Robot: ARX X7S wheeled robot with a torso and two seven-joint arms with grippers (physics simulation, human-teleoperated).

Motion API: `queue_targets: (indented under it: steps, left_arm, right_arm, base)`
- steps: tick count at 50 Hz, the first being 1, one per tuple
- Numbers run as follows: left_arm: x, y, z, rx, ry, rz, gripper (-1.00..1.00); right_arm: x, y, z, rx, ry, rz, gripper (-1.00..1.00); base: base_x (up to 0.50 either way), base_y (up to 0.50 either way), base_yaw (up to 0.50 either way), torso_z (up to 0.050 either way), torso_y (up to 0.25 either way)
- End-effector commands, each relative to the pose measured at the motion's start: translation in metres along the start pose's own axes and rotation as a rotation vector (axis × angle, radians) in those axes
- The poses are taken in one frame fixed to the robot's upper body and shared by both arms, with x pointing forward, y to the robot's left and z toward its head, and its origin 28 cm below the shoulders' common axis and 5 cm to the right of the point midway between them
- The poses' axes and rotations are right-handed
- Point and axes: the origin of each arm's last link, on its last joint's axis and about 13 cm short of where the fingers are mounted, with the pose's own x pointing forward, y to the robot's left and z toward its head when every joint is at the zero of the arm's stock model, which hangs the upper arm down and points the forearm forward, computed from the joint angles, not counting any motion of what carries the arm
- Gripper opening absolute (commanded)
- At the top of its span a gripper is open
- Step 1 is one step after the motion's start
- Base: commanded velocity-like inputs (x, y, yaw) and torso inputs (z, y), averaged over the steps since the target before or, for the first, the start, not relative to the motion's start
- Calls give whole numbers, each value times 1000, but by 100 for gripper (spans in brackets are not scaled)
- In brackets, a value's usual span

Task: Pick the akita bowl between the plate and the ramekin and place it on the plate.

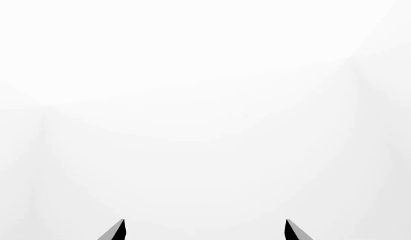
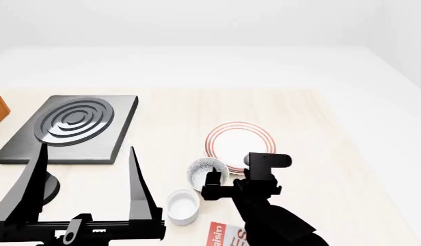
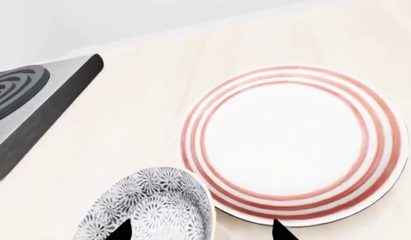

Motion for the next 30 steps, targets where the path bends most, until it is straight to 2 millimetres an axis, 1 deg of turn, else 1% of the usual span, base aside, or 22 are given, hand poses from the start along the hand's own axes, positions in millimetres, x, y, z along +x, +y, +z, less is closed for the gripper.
queue_targets:
  steps: [1, 9, 22, 30]
  left_arm:
    - [1, 2, 0, 8, -4, 3, 100]
    - [1, 2, 0, 6, -4, 2, 100]
    - [1, 1, -1, 6, -6, -2, 100]
    - [1, 2, -1, 7, -6, -2, 100]
  right_arm:
    - [10, 2, 0, 9, -5, 20, 100]
    - [13, 0, -1, 33, -3, 8, 100]
    - [15, 3, -13, 38, 44, 4, 100]
    - [17, 3, -16, 36, 52, 5, 100]
  base:
    - [0, 0, 0, 0, 0]
    - [0, 0, 0, 0, 0]
    - [0, 0, 0, 0, 0]
    - [0, 0, 0, 0, 0]
